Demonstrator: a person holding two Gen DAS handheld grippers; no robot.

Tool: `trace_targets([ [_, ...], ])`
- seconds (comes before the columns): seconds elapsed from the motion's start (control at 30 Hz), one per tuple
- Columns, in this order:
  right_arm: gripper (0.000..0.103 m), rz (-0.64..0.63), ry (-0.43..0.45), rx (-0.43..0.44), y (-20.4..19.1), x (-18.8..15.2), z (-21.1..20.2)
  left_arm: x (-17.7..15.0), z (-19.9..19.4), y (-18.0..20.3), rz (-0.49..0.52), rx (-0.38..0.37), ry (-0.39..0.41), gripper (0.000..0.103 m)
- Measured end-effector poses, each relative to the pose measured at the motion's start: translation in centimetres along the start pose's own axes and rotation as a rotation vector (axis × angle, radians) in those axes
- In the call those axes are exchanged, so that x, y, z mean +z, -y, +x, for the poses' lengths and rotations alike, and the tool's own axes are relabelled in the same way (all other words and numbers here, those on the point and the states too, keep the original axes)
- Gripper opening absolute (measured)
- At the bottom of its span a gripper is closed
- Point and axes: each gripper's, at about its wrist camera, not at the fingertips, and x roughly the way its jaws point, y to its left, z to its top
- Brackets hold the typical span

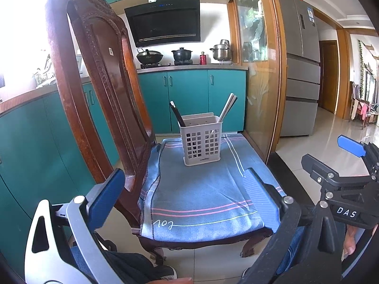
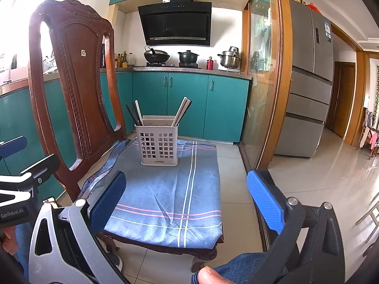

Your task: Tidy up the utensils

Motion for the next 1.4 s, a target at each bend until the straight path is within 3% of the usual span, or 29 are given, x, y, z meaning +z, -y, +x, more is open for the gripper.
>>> trace_targets([
  [1.4,0.1,0.015,-0.051,0.012,0.5,-0.9,1.9,-0.5,2.2,0.6,-0.013,-0.007,-0.052,0.099],
])
